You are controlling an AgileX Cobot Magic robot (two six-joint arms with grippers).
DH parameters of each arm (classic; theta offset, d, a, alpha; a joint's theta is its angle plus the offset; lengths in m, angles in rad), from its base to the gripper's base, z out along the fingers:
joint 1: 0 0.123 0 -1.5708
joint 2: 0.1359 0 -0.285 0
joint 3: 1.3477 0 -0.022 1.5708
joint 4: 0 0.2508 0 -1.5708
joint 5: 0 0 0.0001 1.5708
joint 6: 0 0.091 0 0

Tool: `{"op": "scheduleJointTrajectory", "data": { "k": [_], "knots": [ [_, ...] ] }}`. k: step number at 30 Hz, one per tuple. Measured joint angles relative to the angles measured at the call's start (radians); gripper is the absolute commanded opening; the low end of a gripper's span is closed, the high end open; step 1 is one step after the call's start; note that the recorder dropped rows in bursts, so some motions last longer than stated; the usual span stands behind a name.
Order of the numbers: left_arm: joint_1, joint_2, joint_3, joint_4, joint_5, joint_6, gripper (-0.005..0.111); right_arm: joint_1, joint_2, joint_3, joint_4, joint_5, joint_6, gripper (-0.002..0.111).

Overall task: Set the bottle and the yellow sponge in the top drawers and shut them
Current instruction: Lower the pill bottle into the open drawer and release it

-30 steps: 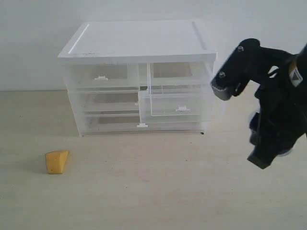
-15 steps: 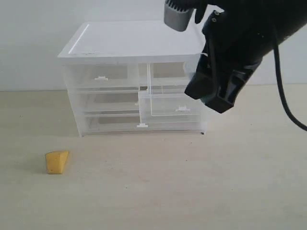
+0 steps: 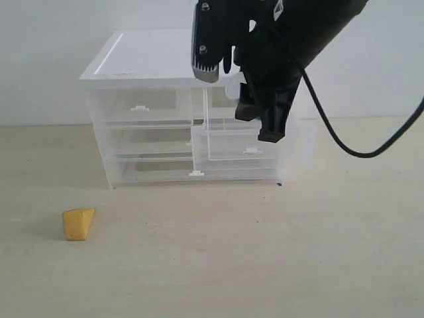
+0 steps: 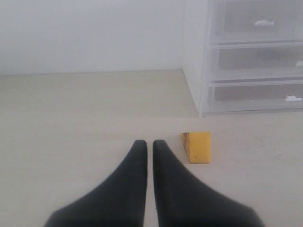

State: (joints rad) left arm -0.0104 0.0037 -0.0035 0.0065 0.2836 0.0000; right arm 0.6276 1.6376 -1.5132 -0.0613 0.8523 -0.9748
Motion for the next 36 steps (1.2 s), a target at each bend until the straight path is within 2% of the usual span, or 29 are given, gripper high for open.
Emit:
{"op": "scheduleJointTrajectory", "data": {
  "k": [17, 32, 34, 36],
  "knots": [
    [0.000, 0.000, 0.000, 0.000, 0.000, 0.000, 0.004, 0.000, 0.112, -0.049, -0.127, -0.035, -0.003, 0.000],
    [0.000, 0.000, 0.000, 0.000, 0.000, 0.000, 0.004, 0.000, 0.164, -0.058, -0.260, -0.098, 0.179, 0.000],
    [0.000, 0.000, 0.000, 0.000, 0.000, 0.000, 0.004, 0.000, 0.166, -0.059, -0.262, -0.098, 0.182, 0.005],
    [0.000, 0.000, 0.000, 0.000, 0.000, 0.000, 0.004, 0.000, 0.166, -0.059, -0.262, -0.099, 0.183, 0.016]
  ]
}}
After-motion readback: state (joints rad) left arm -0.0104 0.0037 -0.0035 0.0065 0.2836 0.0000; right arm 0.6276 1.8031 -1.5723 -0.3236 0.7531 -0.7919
